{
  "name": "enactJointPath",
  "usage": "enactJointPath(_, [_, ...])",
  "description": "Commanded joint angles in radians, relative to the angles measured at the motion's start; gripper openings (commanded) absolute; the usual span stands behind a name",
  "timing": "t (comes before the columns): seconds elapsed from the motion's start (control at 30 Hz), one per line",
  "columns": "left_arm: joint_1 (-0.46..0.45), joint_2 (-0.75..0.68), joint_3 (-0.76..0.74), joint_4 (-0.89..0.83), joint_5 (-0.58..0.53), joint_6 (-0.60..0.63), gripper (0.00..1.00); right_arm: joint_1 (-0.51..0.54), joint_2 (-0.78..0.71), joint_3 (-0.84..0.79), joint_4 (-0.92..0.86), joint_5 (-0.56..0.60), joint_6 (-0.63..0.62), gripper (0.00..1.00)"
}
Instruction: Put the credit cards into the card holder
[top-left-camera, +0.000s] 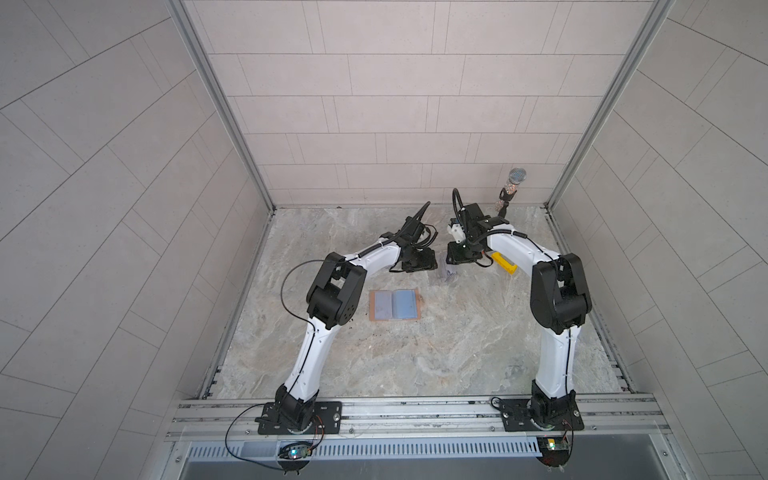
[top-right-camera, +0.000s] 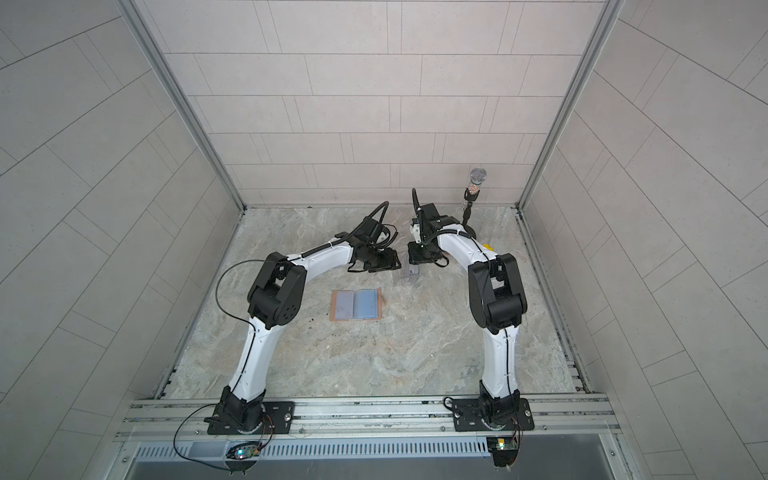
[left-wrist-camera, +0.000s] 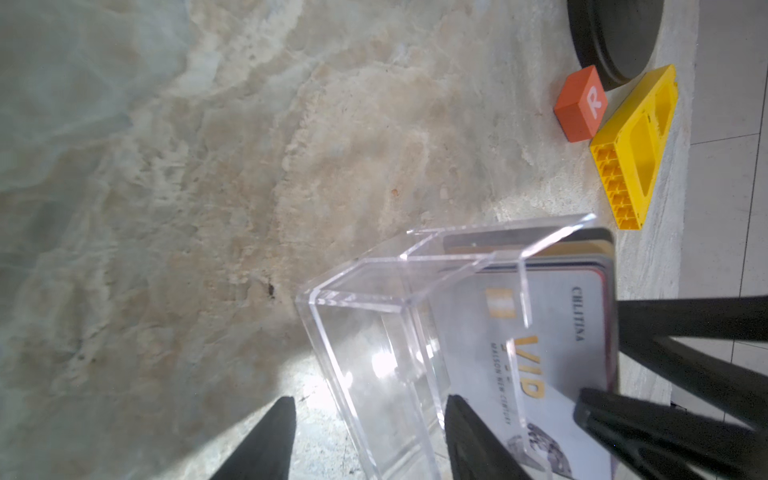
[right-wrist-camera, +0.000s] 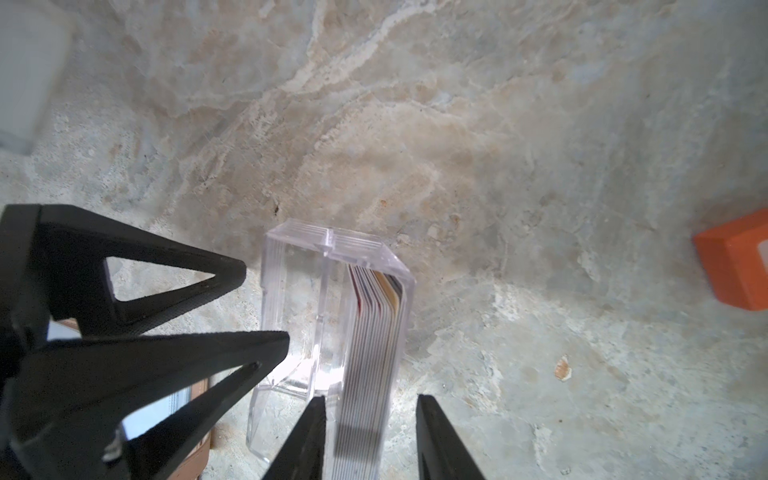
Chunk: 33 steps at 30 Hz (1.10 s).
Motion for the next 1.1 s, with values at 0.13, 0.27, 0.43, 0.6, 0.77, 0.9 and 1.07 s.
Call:
enactJointPath(0.13, [0.005,0.044,0.044,-0.019,0.009,0.000,0.61,-0.003,0.038,0.028,-0.029,-0.008,-0.009,0.37])
enactJointPath(0.27, [0.007,0.052,0.038,-0.022,0.002,0.001,0.59,-0.003,0.047,0.034,-0.035,-0.006,-0.008,0.37])
enactJointPath(0.43, [0.008,0.050,0.014,-0.015,-0.009,-0.002,0.57,0.002,0.061,0.044,-0.042,0.010,-0.009,0.36])
enactJointPath(0.6, [0.012,0.040,-0.020,-0.006,-0.023,-0.005,0.54,0.007,0.062,0.047,-0.049,0.031,-0.009,0.35])
enactJointPath(0.77, [0.016,0.030,-0.047,0.004,-0.033,-0.012,0.51,0.015,0.050,0.053,-0.058,0.079,-0.009,0.34])
enactJointPath(0.9, [0.020,0.024,-0.063,0.008,-0.038,-0.014,0.49,0.020,0.043,0.061,-0.069,0.103,-0.011,0.32])
enactJointPath(1.07, [0.023,0.018,-0.077,0.013,-0.041,-0.014,0.48,0.026,0.029,0.074,-0.084,0.126,-0.013,0.32])
